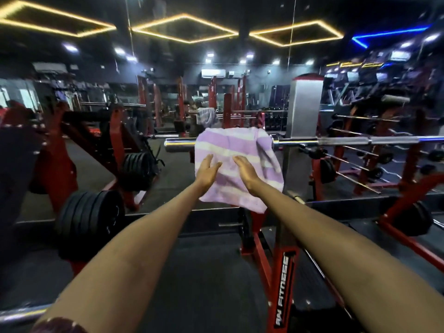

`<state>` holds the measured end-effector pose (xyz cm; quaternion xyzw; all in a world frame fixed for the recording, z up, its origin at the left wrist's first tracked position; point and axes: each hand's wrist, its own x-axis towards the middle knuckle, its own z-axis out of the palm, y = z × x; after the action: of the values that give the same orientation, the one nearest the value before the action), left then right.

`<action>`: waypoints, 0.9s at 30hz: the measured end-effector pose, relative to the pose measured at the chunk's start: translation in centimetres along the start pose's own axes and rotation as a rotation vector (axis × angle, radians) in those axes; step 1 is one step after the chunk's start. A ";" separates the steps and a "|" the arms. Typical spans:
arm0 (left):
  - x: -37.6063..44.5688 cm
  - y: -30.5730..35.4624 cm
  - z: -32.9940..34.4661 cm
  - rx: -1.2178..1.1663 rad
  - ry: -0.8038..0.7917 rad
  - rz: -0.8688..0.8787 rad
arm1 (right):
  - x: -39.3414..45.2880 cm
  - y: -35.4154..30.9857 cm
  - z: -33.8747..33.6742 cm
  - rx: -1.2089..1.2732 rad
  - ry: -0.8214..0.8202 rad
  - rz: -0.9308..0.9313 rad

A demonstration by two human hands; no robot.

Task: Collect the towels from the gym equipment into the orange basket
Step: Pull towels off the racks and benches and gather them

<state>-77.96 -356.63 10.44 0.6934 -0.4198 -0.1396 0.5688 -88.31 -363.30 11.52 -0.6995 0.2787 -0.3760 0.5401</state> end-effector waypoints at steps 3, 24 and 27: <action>4.2 0.5 0.2 0.155 0.011 0.070 | 4.1 0.5 0.1 -0.294 0.083 -0.087; 12.9 0.9 0.8 1.323 0.206 0.397 | 14.2 0.3 -3.4 -1.156 0.150 -0.673; 12.4 0.9 0.8 1.111 0.205 0.481 | 13.7 0.4 -3.9 -0.942 0.117 -0.721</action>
<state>-71.31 -366.42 14.49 0.7818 -0.5179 0.2996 0.1755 -83.82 -376.46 14.72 -0.8923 0.1896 -0.4097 -0.0064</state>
